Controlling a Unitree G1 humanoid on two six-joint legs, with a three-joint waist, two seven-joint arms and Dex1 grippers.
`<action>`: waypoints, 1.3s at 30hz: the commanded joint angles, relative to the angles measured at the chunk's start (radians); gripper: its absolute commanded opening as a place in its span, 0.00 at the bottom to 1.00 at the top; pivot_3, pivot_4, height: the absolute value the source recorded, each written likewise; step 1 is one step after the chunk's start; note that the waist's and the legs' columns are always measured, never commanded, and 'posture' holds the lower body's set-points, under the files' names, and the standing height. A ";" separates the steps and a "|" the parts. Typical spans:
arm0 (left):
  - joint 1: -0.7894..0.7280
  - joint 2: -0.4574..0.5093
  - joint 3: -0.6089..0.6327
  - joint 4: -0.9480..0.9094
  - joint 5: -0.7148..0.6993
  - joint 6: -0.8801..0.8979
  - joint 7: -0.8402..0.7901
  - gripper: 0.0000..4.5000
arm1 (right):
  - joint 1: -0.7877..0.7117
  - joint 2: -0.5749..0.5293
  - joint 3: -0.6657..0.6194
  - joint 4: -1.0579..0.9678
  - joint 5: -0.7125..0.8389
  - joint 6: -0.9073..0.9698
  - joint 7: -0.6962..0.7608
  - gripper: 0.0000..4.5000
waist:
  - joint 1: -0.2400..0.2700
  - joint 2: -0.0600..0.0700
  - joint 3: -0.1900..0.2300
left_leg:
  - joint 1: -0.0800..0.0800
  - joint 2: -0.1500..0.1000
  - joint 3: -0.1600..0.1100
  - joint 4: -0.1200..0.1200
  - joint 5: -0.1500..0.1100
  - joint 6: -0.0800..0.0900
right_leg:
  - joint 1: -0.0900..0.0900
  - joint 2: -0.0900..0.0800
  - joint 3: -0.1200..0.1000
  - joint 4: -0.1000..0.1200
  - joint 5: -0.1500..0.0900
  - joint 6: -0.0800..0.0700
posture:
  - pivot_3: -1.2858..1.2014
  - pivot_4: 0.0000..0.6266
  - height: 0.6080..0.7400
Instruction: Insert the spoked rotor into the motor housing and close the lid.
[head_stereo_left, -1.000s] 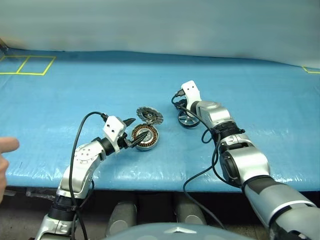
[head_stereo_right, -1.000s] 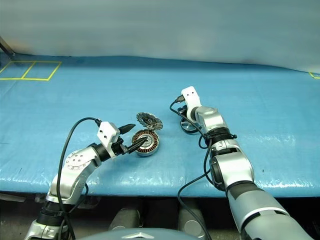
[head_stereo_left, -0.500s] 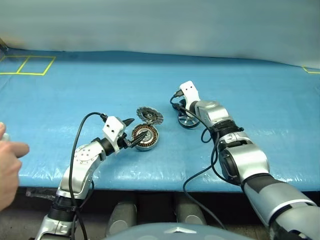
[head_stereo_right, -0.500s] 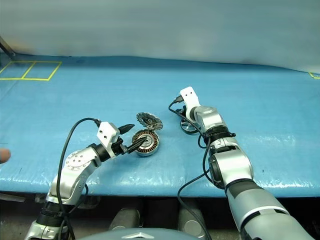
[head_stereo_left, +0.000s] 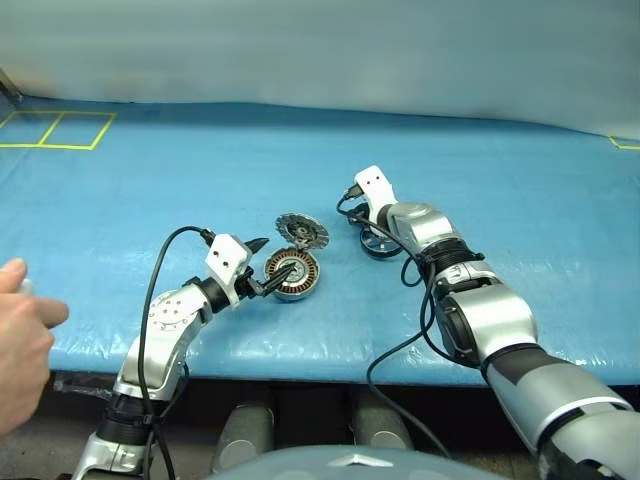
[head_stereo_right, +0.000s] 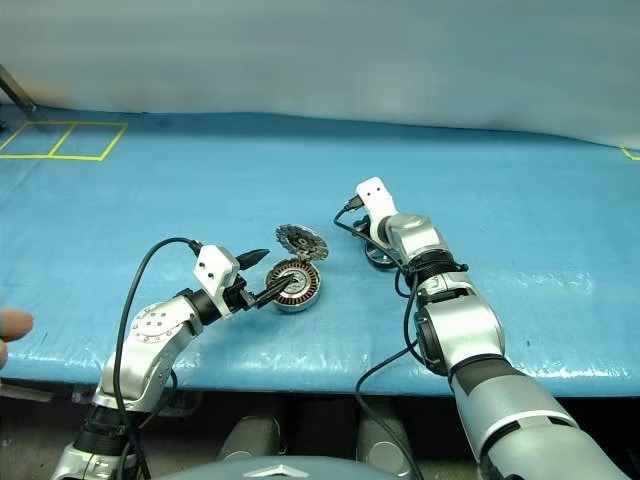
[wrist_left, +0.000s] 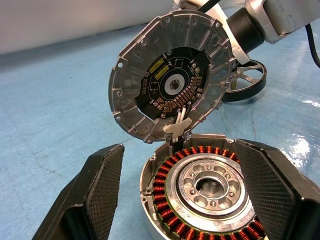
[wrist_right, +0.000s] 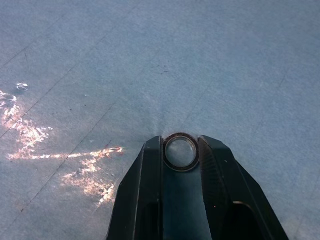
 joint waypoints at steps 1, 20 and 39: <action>-0.005 -0.003 0.004 -0.002 0.007 -0.029 0.005 0.86 | 0.028 -0.008 0.002 0.005 -0.007 0.016 -0.006 0.15 | 0.000 0.000 0.000 | 0.000 0.000 0.000 0.000 0.000 0.000 | 0.000 0.000 0.000 0.000 0.000 0.000 | 0.52 0.24 1.00; -0.061 -0.006 0.025 0.115 -0.060 -0.160 -0.113 0.86 | 0.600 -0.125 -0.086 -1.418 0.207 0.393 0.037 0.15 | 0.014 0.002 0.001 | -0.003 0.000 -0.001 -0.007 0.000 0.000 | -0.005 -0.001 -0.001 -0.001 -0.001 0.003 | 0.52 0.24 1.00; -0.046 0.041 0.035 0.176 -0.059 -0.288 -0.240 0.86 | 0.861 -0.119 0.164 -1.568 0.277 0.405 0.058 0.15 | 0.025 0.000 0.001 | -0.002 0.001 0.000 -0.006 0.000 0.000 | -0.004 -0.003 -0.002 -0.001 -0.005 -0.001 | 0.52 0.24 1.00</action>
